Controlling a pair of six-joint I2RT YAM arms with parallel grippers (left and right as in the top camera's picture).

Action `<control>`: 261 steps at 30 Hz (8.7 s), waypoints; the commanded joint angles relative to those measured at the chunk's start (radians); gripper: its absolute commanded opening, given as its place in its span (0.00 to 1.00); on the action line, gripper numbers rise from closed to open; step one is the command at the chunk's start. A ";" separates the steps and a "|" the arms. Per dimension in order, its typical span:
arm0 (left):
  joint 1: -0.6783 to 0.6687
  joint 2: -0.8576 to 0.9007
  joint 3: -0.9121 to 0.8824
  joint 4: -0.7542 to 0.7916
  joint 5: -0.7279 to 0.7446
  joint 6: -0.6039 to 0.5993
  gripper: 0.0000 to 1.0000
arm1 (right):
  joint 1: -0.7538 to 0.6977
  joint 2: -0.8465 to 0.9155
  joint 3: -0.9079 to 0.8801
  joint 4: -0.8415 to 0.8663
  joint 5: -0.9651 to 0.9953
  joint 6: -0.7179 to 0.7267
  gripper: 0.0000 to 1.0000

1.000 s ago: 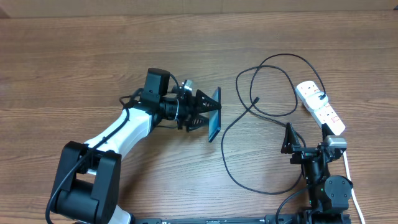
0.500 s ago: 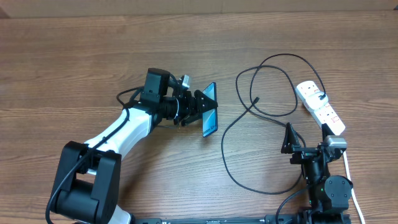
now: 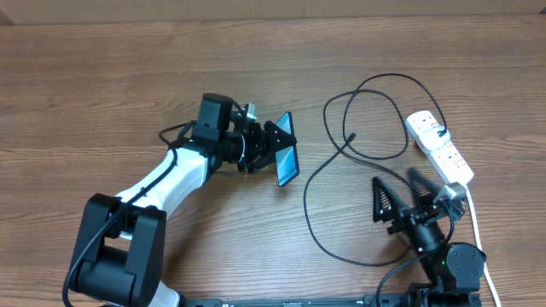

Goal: Plug charger to phone and switch on socket

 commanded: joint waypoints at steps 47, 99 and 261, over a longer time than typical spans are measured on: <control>0.192 0.007 0.026 0.176 0.240 -0.274 0.54 | 0.778 1.318 0.919 -0.344 0.657 -0.039 1.00; 0.224 0.007 0.026 0.179 0.293 -0.420 0.56 | 0.856 1.587 0.880 0.187 0.667 -0.106 0.27; 0.138 -0.601 -0.498 0.126 -0.208 -0.510 0.04 | 0.430 1.704 0.848 -0.269 0.417 0.381 0.47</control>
